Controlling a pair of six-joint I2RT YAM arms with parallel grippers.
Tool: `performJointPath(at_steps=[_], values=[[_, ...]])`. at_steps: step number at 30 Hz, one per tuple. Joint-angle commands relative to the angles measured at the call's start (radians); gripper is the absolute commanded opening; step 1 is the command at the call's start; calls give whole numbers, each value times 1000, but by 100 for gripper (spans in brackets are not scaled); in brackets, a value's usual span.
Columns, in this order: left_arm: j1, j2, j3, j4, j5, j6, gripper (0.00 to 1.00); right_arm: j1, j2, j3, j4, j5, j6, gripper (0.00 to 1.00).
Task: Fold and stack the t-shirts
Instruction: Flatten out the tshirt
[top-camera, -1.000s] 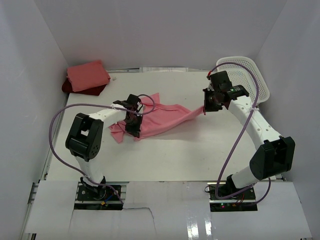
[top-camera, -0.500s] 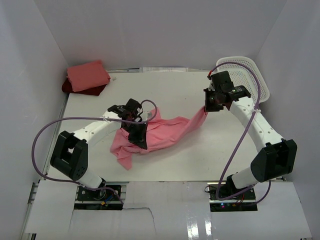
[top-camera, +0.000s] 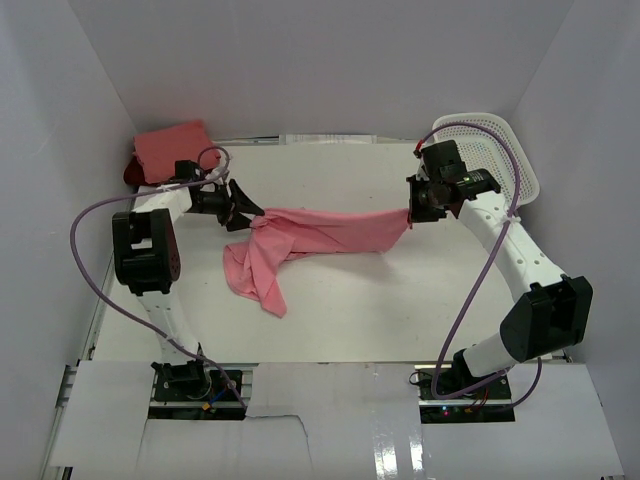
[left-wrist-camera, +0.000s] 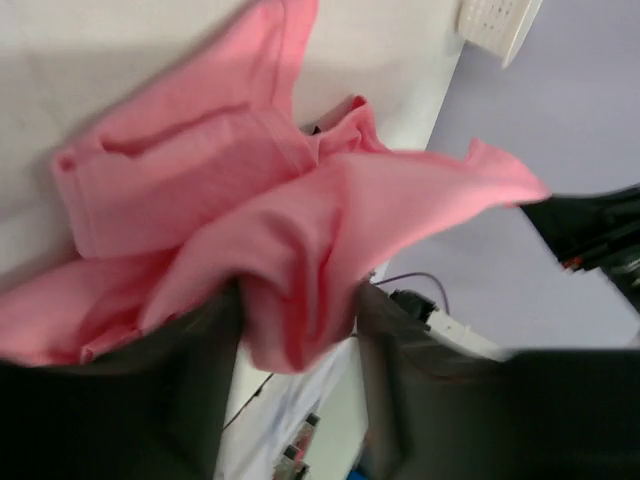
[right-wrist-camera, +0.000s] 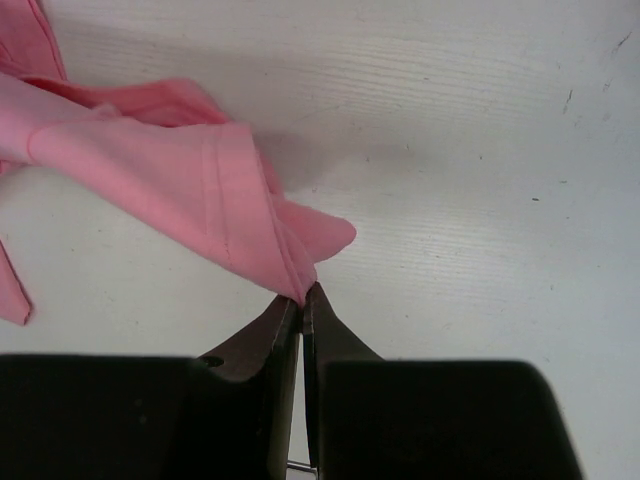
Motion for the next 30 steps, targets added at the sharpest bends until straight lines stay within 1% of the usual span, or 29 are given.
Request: performJointPath(at_steps=[1, 3, 4, 6, 8, 10, 11, 12, 13, 14, 15, 16, 17, 18, 19, 22, 24, 25, 27, 30], values=[[4, 57, 148, 17, 64, -42, 67, 3, 4, -5, 30, -10, -9, 8], [2, 87, 193, -6, 20, -25, 92, 3, 4, -14, 38, -13, -7, 8], [2, 84, 196, -14, 3, -19, 98, 3, 4, -16, 41, -13, -7, 8], [-3, 47, 194, -15, -83, 2, 98, 3, 8, -19, 46, -10, -7, 8], [-33, -30, 204, -32, -155, 34, 98, 3, 13, -19, 47, -6, -9, 8], [-108, -83, 240, -89, -319, 112, 98, 3, 21, -22, 52, -3, -10, 8], [-187, -134, 248, -106, -395, 133, 98, 3, 22, -20, 53, -4, -10, 8], [-231, -155, 254, -126, -563, 151, 98, 3, 27, -20, 53, -4, -10, 8], [-278, -172, 260, -155, -647, 166, 98, 3, 28, -20, 56, -6, -10, 8], [-361, -203, 253, -162, -719, 191, 98, 3, 28, -22, 59, -4, -10, 8], [-395, -212, 244, -169, -829, 200, 98, 3, 31, -20, 61, -4, -10, 8], [-427, -223, 215, -175, -873, 208, 98, 3, 31, -20, 61, -4, -10, 8], [-484, -241, 196, -176, -919, 219, 98, 3, 33, -19, 61, -4, -10, 8], [-509, -249, 175, -175, -957, 225, 98, 3, 34, -17, 64, -3, -10, 8], [-553, -252, 140, -175, -1035, 231, 98, 3, 38, -11, 63, -3, -10, 8], [-614, -248, 101, -199, -1141, 237, 98, 3, 47, -5, 61, -9, -10, 8], [-636, -225, 72, -216, -1200, 234, 97, 4, 50, -2, 61, -12, -10, 8], [-659, -216, 63, -233, -1262, 234, 97, 3, 48, -3, 64, -13, -10, 8], [-677, -188, 47, -245, -1335, 219, 95, 3, 45, -7, 64, -15, -9, 8], [-693, -160, 52, -247, -1384, 205, 94, 3, 35, -19, 70, -20, -6, 8]])
